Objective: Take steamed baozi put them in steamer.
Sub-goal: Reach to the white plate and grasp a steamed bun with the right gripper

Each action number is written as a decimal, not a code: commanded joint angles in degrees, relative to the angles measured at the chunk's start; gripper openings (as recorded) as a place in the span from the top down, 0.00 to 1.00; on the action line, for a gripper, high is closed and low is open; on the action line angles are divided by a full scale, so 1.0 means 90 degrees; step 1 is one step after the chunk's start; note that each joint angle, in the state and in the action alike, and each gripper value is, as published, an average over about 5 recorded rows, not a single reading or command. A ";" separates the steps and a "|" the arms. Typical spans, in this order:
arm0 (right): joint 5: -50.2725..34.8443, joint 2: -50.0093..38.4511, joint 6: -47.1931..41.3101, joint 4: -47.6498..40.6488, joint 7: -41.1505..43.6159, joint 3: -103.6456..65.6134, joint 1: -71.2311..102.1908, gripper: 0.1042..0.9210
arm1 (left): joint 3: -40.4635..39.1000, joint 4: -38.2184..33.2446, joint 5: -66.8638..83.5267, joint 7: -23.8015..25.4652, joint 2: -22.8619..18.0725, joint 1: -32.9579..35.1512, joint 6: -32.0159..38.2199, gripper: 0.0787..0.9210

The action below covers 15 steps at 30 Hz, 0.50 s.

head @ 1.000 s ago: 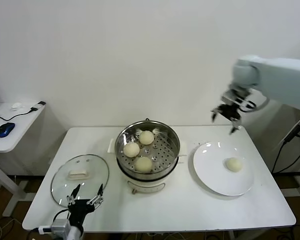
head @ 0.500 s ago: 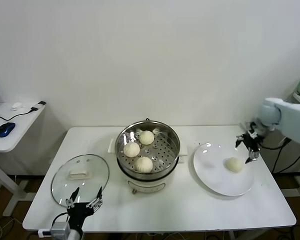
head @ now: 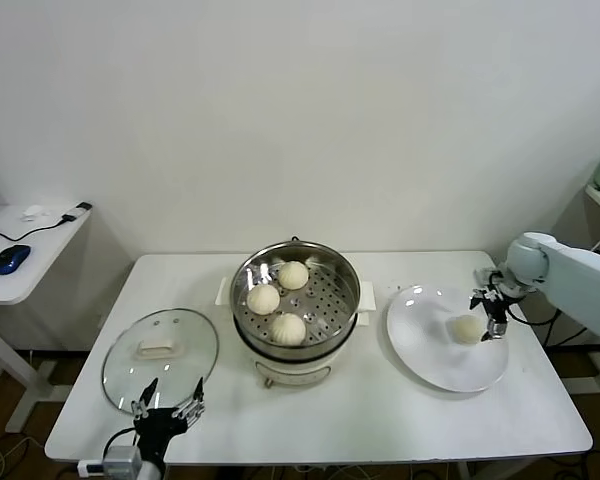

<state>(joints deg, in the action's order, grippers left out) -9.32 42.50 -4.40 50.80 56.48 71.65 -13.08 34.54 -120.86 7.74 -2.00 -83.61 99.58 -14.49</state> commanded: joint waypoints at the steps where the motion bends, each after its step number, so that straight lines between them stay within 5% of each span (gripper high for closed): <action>1: 0.0165 0.0177 -0.0125 -0.0381 -0.0172 -0.0714 0.0593 0.12 | 0.0012 0.0001 0.0003 -0.0008 0.0025 0.0014 0.0006 0.12; 15: -0.0374 0.0068 -0.0166 0.0039 0.0353 0.0137 -0.0456 0.36 | -0.0010 -0.0114 0.0008 0.0000 0.0028 0.0028 -0.0054 0.12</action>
<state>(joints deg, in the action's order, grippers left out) -10.25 43.13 -5.60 49.90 58.17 70.19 -12.41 34.49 -121.64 7.85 -2.05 -83.41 99.79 -14.82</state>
